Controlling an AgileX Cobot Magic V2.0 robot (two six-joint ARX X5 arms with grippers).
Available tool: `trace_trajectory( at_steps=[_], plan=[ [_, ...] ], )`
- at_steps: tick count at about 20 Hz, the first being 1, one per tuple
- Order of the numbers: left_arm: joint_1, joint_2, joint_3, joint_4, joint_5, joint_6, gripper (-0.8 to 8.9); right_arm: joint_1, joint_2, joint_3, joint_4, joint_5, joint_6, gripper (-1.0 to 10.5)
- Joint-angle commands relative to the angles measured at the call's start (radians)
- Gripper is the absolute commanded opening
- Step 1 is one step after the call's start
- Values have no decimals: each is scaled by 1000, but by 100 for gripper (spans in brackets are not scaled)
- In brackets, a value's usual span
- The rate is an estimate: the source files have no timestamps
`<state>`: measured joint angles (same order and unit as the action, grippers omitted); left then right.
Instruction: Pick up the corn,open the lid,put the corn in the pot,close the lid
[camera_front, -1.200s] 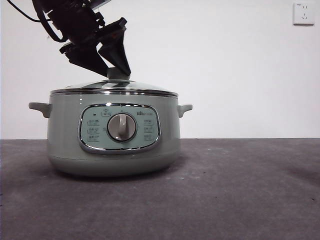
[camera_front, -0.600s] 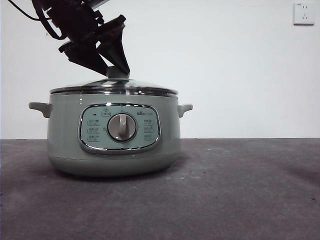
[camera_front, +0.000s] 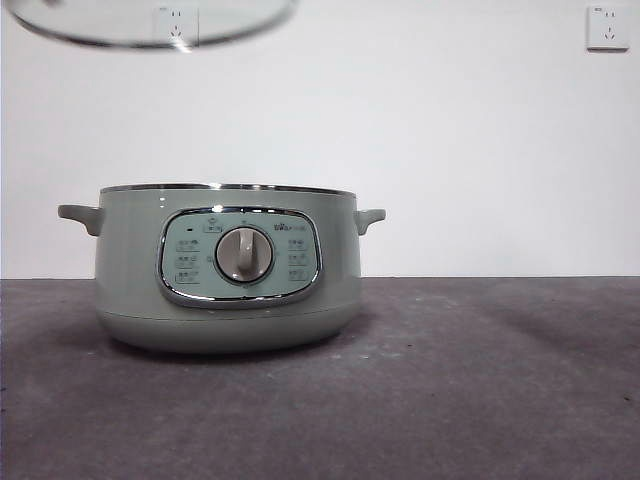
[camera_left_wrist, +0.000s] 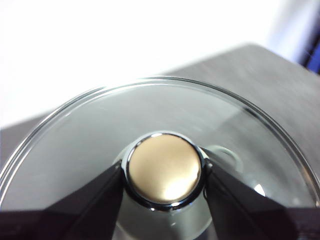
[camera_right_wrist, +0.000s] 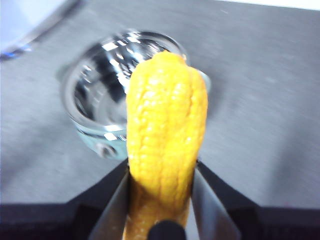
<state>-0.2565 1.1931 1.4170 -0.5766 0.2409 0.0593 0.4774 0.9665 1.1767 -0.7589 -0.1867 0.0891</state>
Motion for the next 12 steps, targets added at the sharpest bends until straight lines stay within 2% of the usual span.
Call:
trace_trajectory(
  at_steps=[1,7,12],
  plan=[
    [69,-127,17,-13,3,-6,-8,1,96,49,50,-34,17,-12],
    [226,-346,14,-238,54,32,-8,56,465,364,54,-57,12,-12],
    [233,-473,0,-324,54,16,-8,148,803,671,52,-56,8,-13]
  ],
)
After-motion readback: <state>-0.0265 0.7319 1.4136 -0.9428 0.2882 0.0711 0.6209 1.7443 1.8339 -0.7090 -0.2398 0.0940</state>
